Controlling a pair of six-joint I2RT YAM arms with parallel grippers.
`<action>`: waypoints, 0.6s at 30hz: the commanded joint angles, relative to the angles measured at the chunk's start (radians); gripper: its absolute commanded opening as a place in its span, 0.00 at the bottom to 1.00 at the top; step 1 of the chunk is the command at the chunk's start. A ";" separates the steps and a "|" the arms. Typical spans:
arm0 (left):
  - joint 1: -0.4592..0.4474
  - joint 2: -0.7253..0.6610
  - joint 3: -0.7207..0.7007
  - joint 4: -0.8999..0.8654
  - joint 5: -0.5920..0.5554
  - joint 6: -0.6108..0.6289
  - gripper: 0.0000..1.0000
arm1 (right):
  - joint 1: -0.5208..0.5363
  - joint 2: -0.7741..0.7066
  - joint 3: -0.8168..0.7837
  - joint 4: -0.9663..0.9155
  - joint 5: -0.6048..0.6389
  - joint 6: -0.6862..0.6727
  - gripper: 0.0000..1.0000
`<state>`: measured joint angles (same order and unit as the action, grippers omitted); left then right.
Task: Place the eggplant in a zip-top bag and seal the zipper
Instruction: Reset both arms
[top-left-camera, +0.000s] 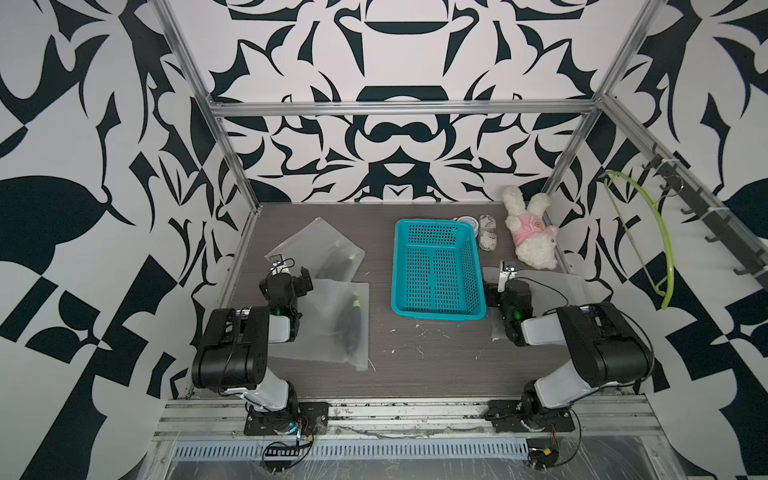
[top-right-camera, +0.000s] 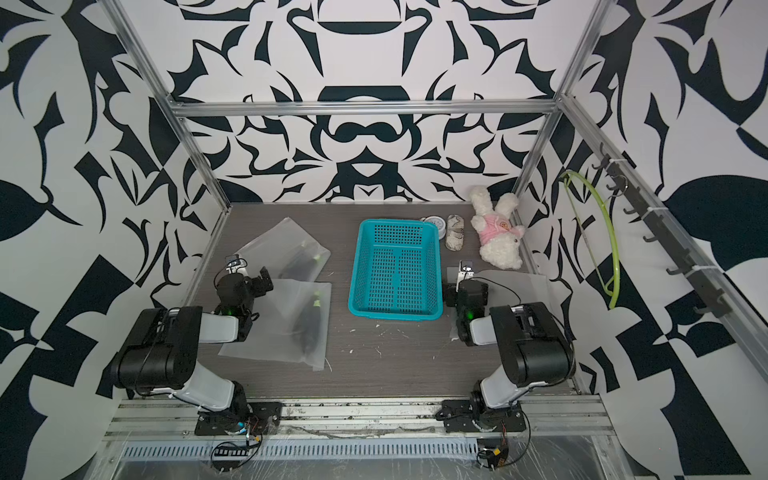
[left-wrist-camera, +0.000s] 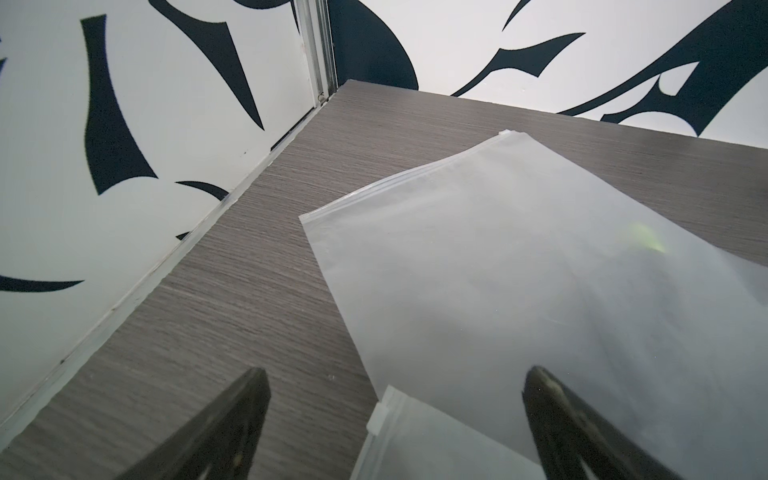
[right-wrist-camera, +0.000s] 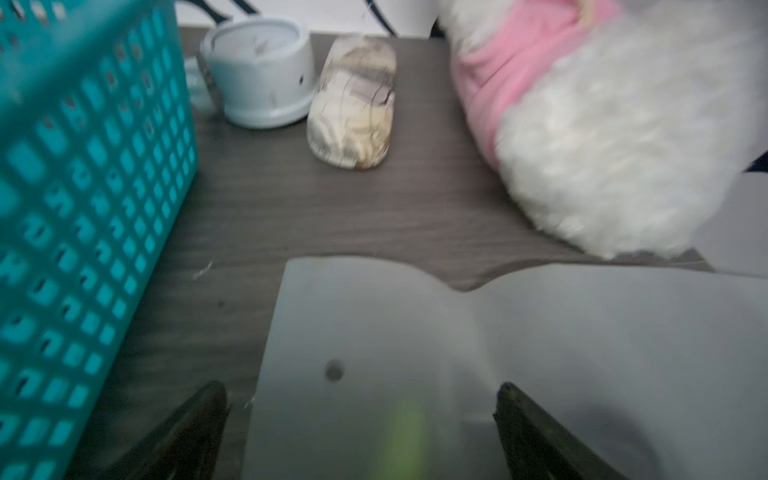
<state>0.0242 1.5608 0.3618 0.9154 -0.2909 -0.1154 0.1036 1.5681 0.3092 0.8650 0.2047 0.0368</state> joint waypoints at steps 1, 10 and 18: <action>0.004 -0.011 0.005 0.001 0.004 -0.007 1.00 | 0.017 -0.010 0.033 0.083 0.048 -0.048 1.00; 0.021 -0.010 0.014 -0.015 0.037 -0.018 1.00 | 0.010 -0.020 0.041 0.049 0.043 -0.037 1.00; 0.020 -0.016 0.006 -0.008 0.035 -0.018 1.00 | 0.010 -0.020 0.041 0.050 0.044 -0.037 1.00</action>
<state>0.0402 1.5608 0.3622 0.9100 -0.2661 -0.1284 0.1169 1.5723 0.3283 0.8803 0.2321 0.0063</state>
